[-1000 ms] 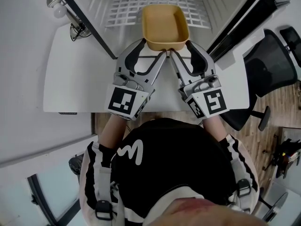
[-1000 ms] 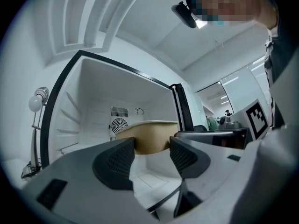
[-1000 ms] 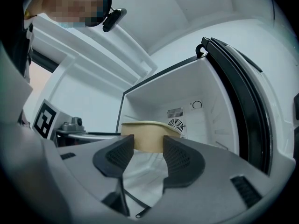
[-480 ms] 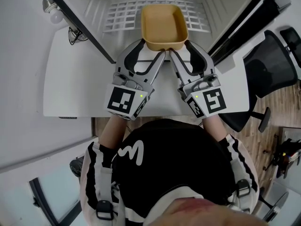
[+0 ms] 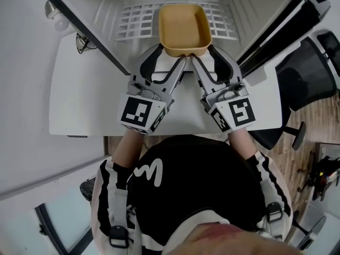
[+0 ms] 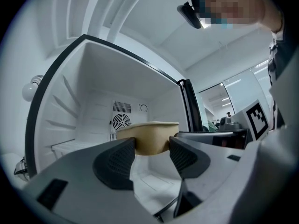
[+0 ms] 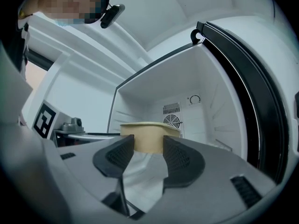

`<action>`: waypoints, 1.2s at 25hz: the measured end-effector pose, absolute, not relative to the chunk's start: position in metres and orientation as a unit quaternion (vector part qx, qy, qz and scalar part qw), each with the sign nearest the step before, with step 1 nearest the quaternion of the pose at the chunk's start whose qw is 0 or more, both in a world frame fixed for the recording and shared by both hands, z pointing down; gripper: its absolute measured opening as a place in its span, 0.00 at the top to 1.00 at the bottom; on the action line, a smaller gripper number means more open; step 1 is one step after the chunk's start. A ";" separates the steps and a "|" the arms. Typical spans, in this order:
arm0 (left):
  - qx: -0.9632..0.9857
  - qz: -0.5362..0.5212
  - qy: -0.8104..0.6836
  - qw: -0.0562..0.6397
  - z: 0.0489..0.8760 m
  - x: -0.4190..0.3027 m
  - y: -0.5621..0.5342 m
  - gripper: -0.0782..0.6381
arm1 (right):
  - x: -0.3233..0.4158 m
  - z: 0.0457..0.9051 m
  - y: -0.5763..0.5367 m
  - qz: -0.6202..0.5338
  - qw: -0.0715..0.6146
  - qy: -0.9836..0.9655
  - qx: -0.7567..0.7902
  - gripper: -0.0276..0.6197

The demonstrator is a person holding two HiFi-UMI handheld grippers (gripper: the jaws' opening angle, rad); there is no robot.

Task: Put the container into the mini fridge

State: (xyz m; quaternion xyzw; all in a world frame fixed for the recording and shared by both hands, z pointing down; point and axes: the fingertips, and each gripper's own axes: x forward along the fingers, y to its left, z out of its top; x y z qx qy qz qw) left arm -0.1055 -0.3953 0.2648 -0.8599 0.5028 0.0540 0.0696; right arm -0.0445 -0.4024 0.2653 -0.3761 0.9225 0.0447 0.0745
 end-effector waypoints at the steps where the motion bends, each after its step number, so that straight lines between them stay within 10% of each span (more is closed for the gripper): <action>1: -0.860 0.054 0.503 0.068 0.265 -0.106 -0.397 0.56 | -0.045 0.265 -0.404 0.044 0.075 0.922 -0.377 0.65; 30: -0.864 0.040 0.500 0.042 0.273 -0.117 -0.436 0.56 | -0.056 0.274 -0.441 0.022 0.057 0.917 -0.395 0.65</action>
